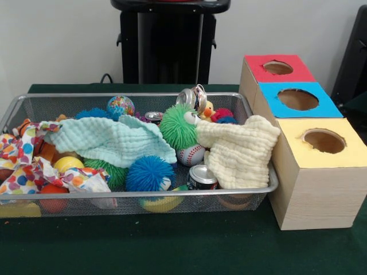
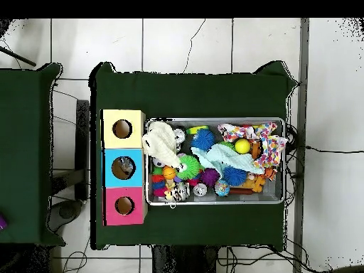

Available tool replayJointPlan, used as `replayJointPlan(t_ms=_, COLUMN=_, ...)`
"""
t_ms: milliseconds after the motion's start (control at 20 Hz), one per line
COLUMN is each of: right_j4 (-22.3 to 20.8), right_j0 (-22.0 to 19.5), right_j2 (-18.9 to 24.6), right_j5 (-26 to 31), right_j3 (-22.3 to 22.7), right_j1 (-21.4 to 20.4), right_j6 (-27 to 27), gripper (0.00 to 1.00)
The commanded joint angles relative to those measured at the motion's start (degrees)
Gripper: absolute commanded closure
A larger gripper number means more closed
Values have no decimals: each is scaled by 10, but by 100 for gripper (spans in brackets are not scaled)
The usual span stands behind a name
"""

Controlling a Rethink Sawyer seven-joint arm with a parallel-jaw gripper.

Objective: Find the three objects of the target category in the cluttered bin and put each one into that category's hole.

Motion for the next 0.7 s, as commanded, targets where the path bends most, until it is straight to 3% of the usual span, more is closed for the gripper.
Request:
replayJointPlan(t_ms=50, right_j4=-106, right_j0=-4, right_j2=1, right_j5=42, right_j3=-61, right_j1=6, right_j6=-266, gripper=100)
replayJointPlan(t_ms=700, right_j4=-282, right_j0=-29, right_j2=115, right_j5=51, right_j3=-86, right_j1=7, right_j6=-392, gripper=100)
